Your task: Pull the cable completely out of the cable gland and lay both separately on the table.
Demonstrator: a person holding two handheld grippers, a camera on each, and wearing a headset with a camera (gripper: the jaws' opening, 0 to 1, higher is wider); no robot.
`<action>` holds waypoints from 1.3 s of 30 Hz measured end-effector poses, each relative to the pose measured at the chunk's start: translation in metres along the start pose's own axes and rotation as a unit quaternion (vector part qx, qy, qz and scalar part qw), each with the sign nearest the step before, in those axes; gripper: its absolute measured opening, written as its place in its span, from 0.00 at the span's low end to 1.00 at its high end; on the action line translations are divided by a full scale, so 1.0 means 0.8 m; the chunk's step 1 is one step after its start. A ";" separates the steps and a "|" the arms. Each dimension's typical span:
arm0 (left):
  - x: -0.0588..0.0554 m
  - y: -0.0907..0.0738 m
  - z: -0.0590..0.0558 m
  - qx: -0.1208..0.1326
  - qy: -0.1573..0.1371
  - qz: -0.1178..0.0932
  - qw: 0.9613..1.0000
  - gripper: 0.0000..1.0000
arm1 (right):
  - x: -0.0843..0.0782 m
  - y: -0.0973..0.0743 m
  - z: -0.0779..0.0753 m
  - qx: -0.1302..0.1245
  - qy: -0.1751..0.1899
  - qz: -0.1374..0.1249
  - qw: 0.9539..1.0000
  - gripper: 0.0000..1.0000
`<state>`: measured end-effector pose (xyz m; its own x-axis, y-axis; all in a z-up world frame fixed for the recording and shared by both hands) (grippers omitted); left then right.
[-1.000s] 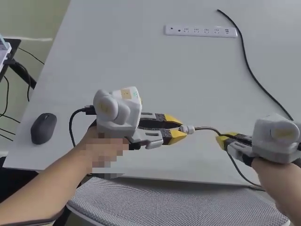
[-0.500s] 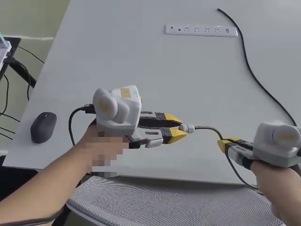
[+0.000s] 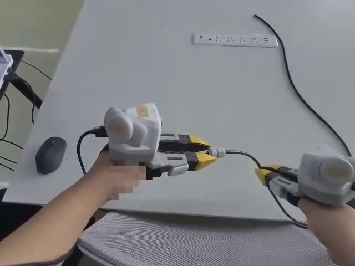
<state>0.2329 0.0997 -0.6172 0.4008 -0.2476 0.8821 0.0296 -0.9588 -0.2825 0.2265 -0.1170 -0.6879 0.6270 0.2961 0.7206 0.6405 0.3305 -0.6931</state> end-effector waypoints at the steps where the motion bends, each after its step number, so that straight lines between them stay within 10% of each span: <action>1: -0.001 -0.001 0.000 0.001 0.001 0.002 1.000 0.15 | -0.001 0.002 -0.001 0.000 -0.014 0.000 1.000 0.01; 15: -0.001 -0.002 0.005 -0.003 -0.004 0.005 1.000 0.15 | 0.034 -0.016 0.027 0.034 -0.129 -0.045 0.990 0.11; 39: -0.001 -0.001 0.007 -0.008 -0.012 0.005 1.000 0.15 | 0.090 -0.030 0.093 0.053 -0.338 -0.121 0.932 0.08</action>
<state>0.2374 0.1017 -0.6198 0.4222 -0.2533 0.8704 0.0112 -0.9586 -0.2845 0.2234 -0.0368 -0.6184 0.0244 0.6866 0.7266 0.6562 0.5374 -0.5298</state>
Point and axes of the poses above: the centre of the closed fingertips' face, and the gripper's own axes: y roughly forward along the fingers, z roughly to its left, x roughly out of its top, the point moved 8 cm from there along -y, roughly backward along the fingers, and after that the axes turned 14 degrees about -x, right-handed, at the moved point
